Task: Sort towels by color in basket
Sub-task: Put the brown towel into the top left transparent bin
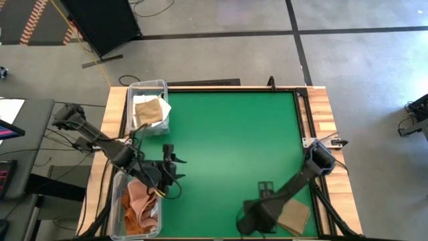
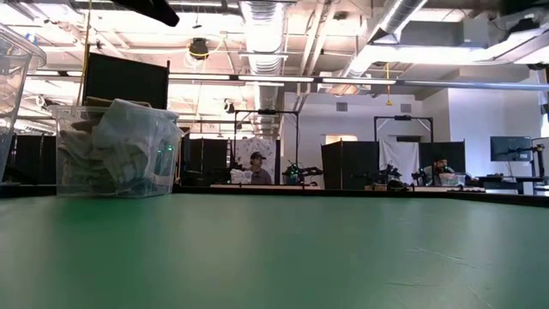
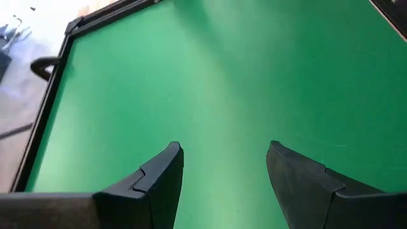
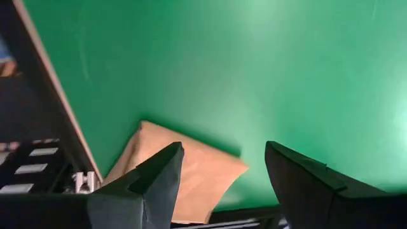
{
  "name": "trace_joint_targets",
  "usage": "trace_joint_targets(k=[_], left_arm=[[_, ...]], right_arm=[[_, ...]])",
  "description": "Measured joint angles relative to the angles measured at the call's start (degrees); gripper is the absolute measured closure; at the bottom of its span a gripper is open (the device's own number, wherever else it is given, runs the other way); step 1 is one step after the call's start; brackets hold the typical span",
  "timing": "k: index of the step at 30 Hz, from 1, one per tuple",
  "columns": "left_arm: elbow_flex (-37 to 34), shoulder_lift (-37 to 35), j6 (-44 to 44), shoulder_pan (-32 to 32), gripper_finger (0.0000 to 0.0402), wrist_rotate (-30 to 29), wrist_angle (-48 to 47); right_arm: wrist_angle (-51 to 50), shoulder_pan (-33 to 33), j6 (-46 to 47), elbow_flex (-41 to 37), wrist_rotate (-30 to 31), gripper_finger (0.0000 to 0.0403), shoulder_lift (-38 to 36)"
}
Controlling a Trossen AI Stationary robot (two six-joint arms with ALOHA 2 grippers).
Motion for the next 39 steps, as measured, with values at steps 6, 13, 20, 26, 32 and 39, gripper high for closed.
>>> trace_joint_targets(k=[6, 13, 20, 26, 32, 39], left_arm=[[0.00, 2.88, 3.72, 0.02, 0.0186, 0.01, 4.51], [0.00, 3.64, 5.94, 0.94, 0.0186, 0.00, 9.33], [0.00, 3.64, 5.98, 1.20, 0.0186, 2.66, 11.39], [0.00, 3.64, 5.94, 1.20, 0.0186, 7.02, 12.12], [0.00, 3.64, 5.87, 1.20, 0.0186, 7.13, 12.05], [0.00, 3.64, 4.88, 1.19, 0.0186, 7.15, 12.04]], right_arm=[[3.73, 7.77, 17.48, -6.33, 0.46, 0.0143, -2.51], [11.43, 17.75, 39.49, -14.52, 0.39, 0.0143, -8.07], [26.00, 25.71, 56.14, -26.60, 0.39, 0.0143, -12.47], [32.42, 27.57, 59.26, -33.10, 2.06, 0.0143, -12.79], [38.12, 25.83, 55.95, -37.63, 3.66, 0.0157, -13.19], [45.03, 22.65, 49.90, -42.66, 1.84, 0.0278, -13.65]])
